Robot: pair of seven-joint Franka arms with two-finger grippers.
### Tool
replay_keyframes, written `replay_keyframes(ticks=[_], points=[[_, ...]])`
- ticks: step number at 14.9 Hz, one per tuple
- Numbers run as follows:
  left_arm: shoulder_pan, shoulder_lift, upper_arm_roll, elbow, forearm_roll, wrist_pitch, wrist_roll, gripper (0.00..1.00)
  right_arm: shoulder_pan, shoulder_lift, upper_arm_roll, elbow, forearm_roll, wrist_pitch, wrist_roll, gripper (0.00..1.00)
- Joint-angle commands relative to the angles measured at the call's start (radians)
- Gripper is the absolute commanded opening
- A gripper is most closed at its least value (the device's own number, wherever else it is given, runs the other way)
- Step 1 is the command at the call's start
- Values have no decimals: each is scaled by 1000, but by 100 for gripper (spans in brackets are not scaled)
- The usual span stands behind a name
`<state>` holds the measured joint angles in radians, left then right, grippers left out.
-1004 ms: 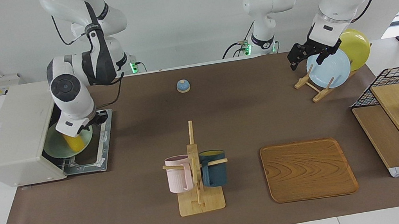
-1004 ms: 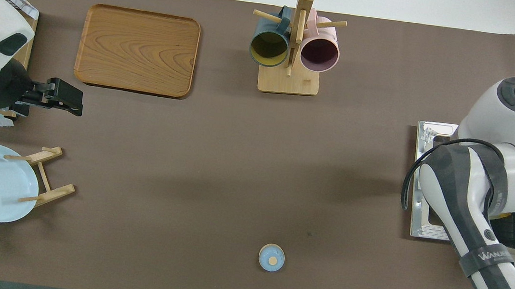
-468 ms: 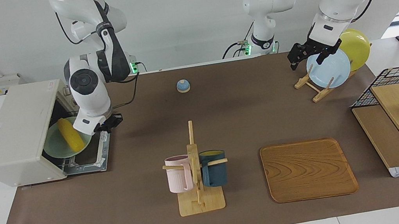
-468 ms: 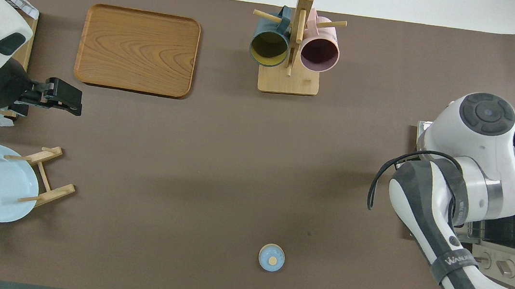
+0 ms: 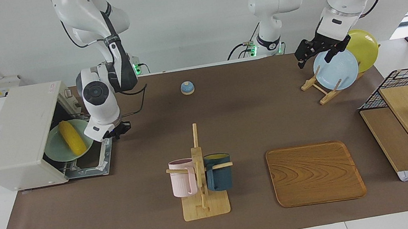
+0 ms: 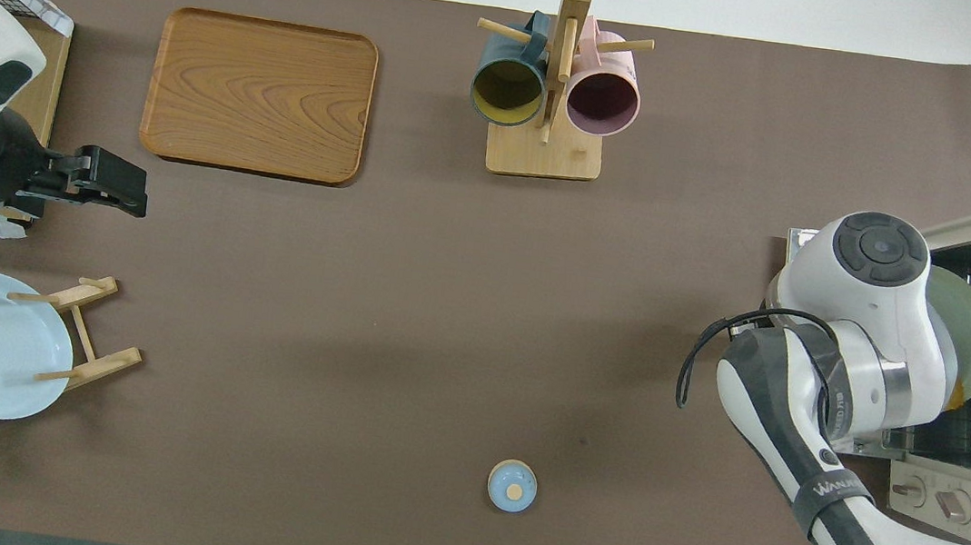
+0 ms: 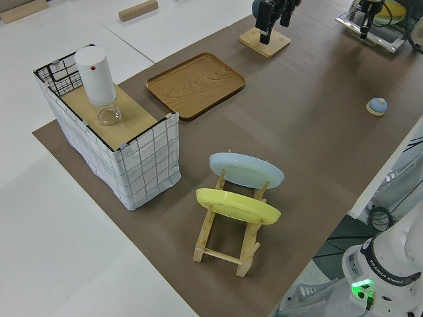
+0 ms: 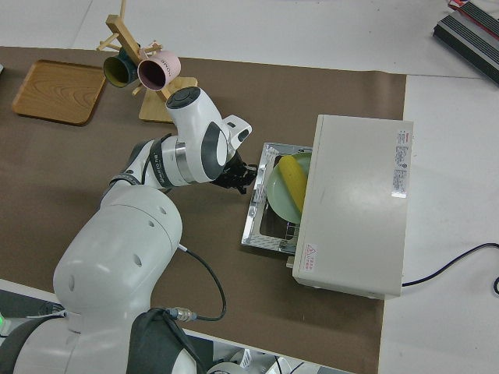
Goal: Put corn in oven
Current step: 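Carry the plate with corn into the open oven with the right gripper, then release the plate inside the oven and withdraw the right gripper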
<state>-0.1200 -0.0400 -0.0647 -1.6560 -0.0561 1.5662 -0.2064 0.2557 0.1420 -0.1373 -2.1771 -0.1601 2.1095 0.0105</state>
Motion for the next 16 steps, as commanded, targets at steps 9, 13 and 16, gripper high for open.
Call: replay_keyframes(ticks=[9,13,16], points=[[5,-9,-3,2,9,-12,1,100,-6,19,4,-18,-151,6,20,0],[10,-8,-3,-1,9,26,9,100,-7,30,5,133,-190,-190,-1,0],[29,2,-3,-4,9,43,12,100,-67,-19,-5,203,-188,-275,-191,0]])
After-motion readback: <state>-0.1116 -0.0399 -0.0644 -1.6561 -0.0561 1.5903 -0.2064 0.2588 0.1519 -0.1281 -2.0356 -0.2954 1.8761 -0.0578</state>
